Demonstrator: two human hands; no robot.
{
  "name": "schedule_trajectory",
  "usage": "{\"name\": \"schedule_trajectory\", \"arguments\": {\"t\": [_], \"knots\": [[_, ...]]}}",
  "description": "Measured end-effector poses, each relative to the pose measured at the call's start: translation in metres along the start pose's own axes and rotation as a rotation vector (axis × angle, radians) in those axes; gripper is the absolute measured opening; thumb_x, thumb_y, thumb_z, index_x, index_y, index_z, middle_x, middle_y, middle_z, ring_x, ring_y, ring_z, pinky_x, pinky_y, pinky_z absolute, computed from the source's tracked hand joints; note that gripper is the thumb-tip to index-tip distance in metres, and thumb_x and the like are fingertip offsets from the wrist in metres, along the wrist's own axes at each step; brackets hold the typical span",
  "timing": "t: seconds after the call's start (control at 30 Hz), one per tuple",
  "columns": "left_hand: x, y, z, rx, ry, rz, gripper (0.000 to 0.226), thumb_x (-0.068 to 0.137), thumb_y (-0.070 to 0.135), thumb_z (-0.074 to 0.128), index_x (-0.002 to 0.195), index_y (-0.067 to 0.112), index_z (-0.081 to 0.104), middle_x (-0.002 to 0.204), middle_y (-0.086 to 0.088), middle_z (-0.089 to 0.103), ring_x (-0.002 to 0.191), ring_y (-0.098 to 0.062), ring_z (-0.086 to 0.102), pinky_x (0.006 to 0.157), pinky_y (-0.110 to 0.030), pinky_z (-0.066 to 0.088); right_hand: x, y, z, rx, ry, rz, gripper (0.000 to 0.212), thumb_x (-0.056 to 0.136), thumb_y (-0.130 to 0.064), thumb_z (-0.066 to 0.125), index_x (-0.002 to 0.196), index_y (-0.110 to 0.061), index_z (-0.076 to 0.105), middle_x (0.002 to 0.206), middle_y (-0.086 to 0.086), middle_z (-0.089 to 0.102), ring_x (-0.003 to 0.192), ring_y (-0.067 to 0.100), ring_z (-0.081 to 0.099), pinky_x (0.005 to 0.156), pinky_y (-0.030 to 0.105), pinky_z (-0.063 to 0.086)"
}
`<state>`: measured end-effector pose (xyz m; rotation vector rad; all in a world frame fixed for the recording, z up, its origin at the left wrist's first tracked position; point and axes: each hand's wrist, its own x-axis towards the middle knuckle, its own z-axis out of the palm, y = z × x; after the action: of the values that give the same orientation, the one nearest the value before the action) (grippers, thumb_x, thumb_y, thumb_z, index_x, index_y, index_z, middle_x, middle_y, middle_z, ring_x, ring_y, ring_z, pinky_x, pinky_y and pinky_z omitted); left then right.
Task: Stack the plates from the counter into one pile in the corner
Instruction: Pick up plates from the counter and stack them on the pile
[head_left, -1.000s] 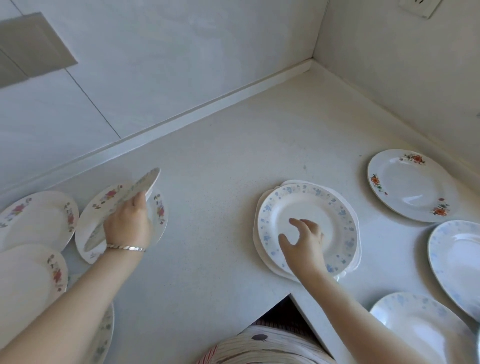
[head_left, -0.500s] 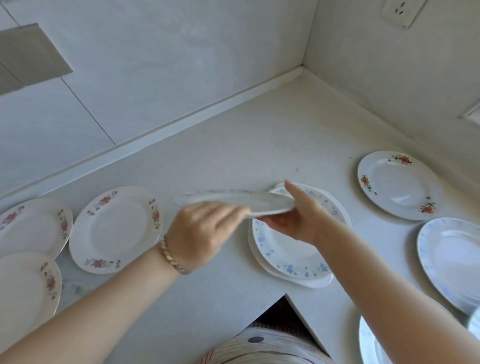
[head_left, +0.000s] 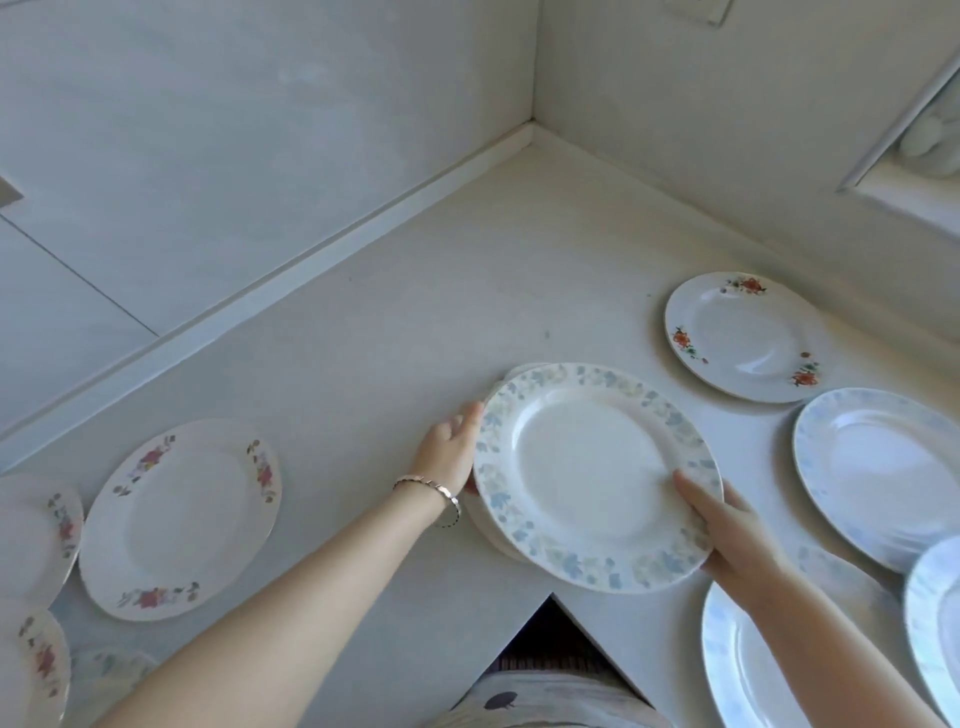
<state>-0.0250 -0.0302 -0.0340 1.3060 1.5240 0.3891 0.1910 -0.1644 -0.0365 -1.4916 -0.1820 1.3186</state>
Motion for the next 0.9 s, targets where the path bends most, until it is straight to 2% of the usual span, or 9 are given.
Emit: {"name": "schedule_trajectory", "arguments": {"t": [0.03, 0.07, 0.17, 0.27, 0.33, 0.43, 0.57, 0.7, 0.9], "knots": [[0.005, -0.001, 0.007, 0.119, -0.014, 0.025, 0.042, 0.092, 0.040, 0.047, 0.060, 0.013, 0.042, 0.060, -0.004, 0.044, 0.055, -0.018, 0.043, 0.054, -0.029, 0.041, 0.002, 0.000, -0.002, -0.065, 0.021, -0.028, 0.053, 0.063, -0.045, 0.078, 0.103, -0.014, 0.061, 0.078, 0.000, 0.075, 0.067, 0.014, 0.071, 0.056, 0.027, 0.059], [0.009, -0.002, 0.012, 0.235, -0.020, 0.036, 0.045, 0.090, 0.038, 0.050, 0.056, 0.015, 0.033, 0.055, -0.001, 0.037, 0.051, -0.016, 0.035, 0.049, -0.028, 0.031, 0.005, -0.001, -0.003, -0.158, 0.056, -0.065, 0.057, 0.062, -0.046, 0.079, 0.104, -0.012, 0.060, 0.082, 0.004, 0.073, 0.069, 0.018, 0.070, 0.060, 0.030, 0.059], [0.016, -0.009, 0.022, 0.393, -0.037, 0.003, 0.047, 0.089, 0.041, 0.051, 0.057, 0.016, 0.028, 0.056, 0.000, 0.035, 0.052, -0.017, 0.035, 0.049, -0.029, 0.025, 0.017, -0.005, -0.002, -0.494, 0.186, -0.139, 0.029, 0.090, -0.025, 0.057, 0.111, -0.006, 0.048, 0.084, 0.009, 0.061, 0.068, 0.022, 0.057, 0.066, 0.041, 0.052], [0.019, -0.005, 0.021, 0.612, -0.019, 0.026, 0.044, 0.092, 0.047, 0.043, 0.066, 0.011, 0.046, 0.074, -0.014, 0.057, 0.076, -0.033, 0.057, 0.060, -0.031, 0.033, 0.029, -0.002, -0.003, -0.815, 0.192, -0.156, 0.030, 0.090, -0.031, 0.054, 0.108, -0.010, 0.042, 0.079, 0.006, 0.057, 0.064, 0.024, 0.057, 0.055, 0.038, 0.051], [0.022, -0.004, 0.019, 0.797, 0.008, 0.063, 0.052, 0.092, 0.051, 0.038, 0.091, 0.003, 0.058, 0.096, -0.016, 0.066, 0.093, -0.033, 0.062, 0.066, -0.032, 0.038, 0.035, 0.003, -0.001, -0.942, 0.195, -0.142, 0.035, 0.090, -0.036, 0.054, 0.111, -0.011, 0.041, 0.081, 0.005, 0.058, 0.074, 0.029, 0.060, 0.064, 0.041, 0.053], [0.028, -0.007, 0.017, 0.934, -0.013, 0.049, 0.053, 0.093, 0.052, 0.035, 0.101, 0.006, 0.060, 0.105, -0.012, 0.068, 0.098, -0.030, 0.063, 0.069, -0.029, 0.039, 0.041, 0.009, 0.004, -1.052, 0.201, -0.130, 0.047, 0.091, -0.039, 0.050, 0.126, -0.009, 0.040, 0.094, 0.010, 0.061, 0.089, 0.032, 0.059, 0.068, 0.033, 0.044], [0.036, -0.013, 0.013, 1.007, -0.014, 0.085, 0.052, 0.093, 0.052, 0.034, 0.101, 0.007, 0.059, 0.106, -0.011, 0.068, 0.098, -0.030, 0.063, 0.073, -0.031, 0.043, 0.046, 0.014, 0.008, -1.293, 0.196, -0.121, 0.052, 0.093, -0.044, 0.041, 0.130, -0.009, 0.034, 0.102, 0.019, 0.065, 0.093, 0.035, 0.062, 0.064, 0.032, 0.038], [0.040, -0.021, 0.015, 1.023, -0.015, 0.108, 0.050, 0.094, 0.051, 0.036, 0.100, 0.007, 0.059, 0.105, -0.011, 0.068, 0.097, -0.030, 0.063, 0.068, -0.028, 0.036, 0.051, 0.016, 0.009, -1.432, 0.226, -0.135, 0.055, 0.094, -0.048, 0.035, 0.135, -0.011, 0.027, 0.100, 0.018, 0.066, 0.092, 0.034, 0.064, 0.065, 0.032, 0.038], [0.039, -0.029, 0.019, 0.883, 0.083, 0.154, 0.034, 0.096, 0.042, 0.037, 0.092, 0.011, 0.051, 0.101, -0.013, 0.066, 0.094, -0.033, 0.062, 0.066, -0.030, 0.036, 0.065, 0.018, 0.001, -1.460, 0.255, -0.172, 0.058, 0.091, -0.052, 0.037, 0.136, -0.016, 0.032, 0.102, 0.011, 0.067, 0.091, 0.030, 0.064, 0.068, 0.033, 0.046]]}}
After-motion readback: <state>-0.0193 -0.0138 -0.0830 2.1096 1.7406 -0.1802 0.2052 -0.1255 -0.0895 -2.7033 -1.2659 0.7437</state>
